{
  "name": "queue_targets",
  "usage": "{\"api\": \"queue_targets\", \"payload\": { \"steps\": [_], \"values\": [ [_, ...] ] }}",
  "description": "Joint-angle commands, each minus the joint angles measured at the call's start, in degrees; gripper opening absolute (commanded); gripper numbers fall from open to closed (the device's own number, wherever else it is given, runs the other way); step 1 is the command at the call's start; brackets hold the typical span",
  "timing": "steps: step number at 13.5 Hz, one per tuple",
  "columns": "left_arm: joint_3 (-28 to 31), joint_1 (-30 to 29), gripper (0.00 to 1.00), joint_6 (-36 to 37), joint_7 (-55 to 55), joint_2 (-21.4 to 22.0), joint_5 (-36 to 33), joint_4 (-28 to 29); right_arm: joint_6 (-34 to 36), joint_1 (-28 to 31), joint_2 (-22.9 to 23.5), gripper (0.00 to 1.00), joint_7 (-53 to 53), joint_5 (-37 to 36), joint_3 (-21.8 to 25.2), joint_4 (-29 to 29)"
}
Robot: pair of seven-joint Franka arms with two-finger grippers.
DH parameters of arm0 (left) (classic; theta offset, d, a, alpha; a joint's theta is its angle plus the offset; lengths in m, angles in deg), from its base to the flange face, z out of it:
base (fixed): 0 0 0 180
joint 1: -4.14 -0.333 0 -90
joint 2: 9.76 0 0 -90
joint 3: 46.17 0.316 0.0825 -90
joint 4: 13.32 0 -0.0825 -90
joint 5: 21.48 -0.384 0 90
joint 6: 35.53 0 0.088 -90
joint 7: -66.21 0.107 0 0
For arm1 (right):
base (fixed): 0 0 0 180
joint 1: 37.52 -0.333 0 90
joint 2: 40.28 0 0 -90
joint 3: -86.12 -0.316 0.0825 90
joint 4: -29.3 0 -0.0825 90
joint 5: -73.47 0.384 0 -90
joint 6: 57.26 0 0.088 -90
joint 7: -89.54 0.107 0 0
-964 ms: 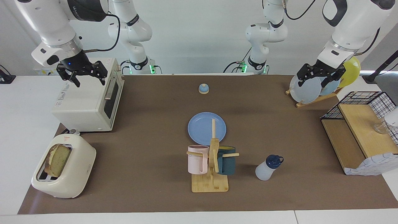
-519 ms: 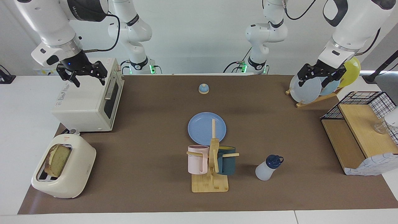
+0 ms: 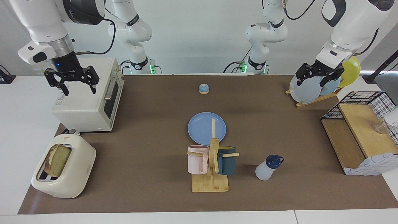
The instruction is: Put bread on plate and add seasoning
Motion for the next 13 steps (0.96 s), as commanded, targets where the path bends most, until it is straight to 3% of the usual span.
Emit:
{"api": "queue_targets", "payload": {
  "steps": [1,4,9,13],
  "values": [
    [0.04,0.96,1.0,0.35,-0.39,1.42,0.38,1.66,-12.5,4.17,-0.69,0.85,-1.79,1.22,-0.11,7.42],
    [-0.14,1.67,1.0,-3.14,0.05,1.77,0.38,3.24,-22.26,5.33,5.44,0.85,-1.7,1.05,-0.11,6.83],
    [-0.14,6.23,1.0,-27.55,-9.68,8.0,0.73,20.44,-35.47,7.44,14.15,0.85,-0.83,0.52,-0.03,5.43],
    [-0.14,9.66,1.0,-42.59,-11.02,7.23,0.73,28.1,-38.47,7.19,18.12,0.85,-0.91,0.08,-0.03,1.2]
  ]
}}
